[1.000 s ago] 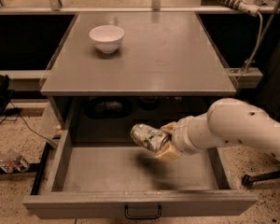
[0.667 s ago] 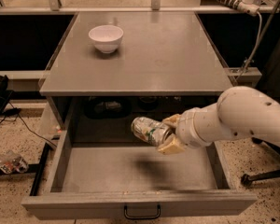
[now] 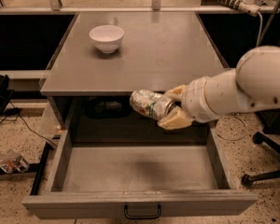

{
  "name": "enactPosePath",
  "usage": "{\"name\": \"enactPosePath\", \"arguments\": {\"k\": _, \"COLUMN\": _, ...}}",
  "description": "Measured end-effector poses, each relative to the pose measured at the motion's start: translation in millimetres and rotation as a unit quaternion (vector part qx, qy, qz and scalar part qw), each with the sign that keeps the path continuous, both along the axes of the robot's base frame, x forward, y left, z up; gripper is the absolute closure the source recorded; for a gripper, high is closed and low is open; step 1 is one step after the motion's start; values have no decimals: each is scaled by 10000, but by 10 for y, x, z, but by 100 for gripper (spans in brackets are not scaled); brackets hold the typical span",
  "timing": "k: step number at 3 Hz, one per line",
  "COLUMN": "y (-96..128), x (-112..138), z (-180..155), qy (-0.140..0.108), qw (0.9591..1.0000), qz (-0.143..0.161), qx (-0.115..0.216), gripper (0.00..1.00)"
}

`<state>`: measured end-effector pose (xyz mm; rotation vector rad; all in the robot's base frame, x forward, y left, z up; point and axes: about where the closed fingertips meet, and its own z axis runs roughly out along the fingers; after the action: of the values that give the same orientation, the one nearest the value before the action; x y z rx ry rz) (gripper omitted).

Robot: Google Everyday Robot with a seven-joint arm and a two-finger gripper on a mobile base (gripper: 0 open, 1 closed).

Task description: Pick 7up can from top drawer and place on counter

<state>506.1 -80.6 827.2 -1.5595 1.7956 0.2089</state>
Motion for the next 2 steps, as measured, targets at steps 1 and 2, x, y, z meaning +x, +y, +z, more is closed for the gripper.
{"name": "enactPosePath", "arguments": {"k": 1, "y": -34, "x": 309, "z": 476, "qy": -164, "qw": 9998, "qz": -85, "qx": 5, "gripper": 100}}
{"name": "enactPosePath", "arguments": {"k": 2, "y": -137, "x": 740, "z": 762, "qy": -169, "qw": 9993, "qz": -333, "qx": 41, "gripper": 100}}
